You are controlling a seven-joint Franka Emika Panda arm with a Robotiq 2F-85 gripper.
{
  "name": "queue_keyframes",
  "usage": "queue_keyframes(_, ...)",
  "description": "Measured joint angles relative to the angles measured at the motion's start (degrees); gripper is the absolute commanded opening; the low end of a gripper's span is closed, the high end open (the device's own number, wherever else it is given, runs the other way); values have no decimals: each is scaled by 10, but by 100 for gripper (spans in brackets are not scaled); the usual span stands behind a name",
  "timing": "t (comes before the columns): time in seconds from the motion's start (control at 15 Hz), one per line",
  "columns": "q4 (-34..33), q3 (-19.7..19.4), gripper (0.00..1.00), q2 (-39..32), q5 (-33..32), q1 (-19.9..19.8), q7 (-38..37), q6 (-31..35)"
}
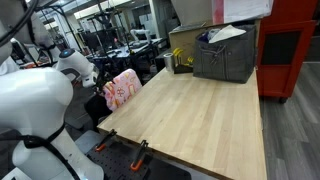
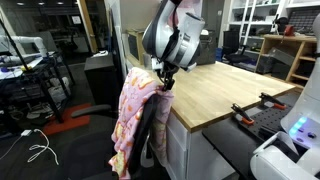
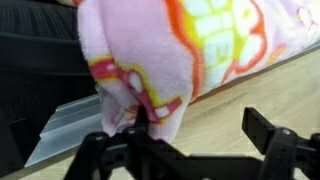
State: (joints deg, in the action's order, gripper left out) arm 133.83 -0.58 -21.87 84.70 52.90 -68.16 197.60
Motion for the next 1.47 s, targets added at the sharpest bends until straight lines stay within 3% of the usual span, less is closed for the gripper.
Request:
queue_keyframes(0.07,-6,-26,56,-10,19,32,-1,0)
queue_keyframes(0.13,-14,-41,63,-21,36,55,-1,0)
queue_keyframes(0.2,-22,-45,63,-32,51,68,-1,0)
queue_keyframes(0.27,-31,-43,39,-43,63,77,-1,0)
queue_keyframes(0.33,-40,-39,38,-52,72,82,-1,0)
queue_keyframes(0.67,-80,-38,1,-84,83,91,-1,0)
queue_keyframes(0.8,-87,-48,0,-88,83,95,-1,1)
queue_keyframes(1.47,-94,-178,2,-96,159,194,3,1)
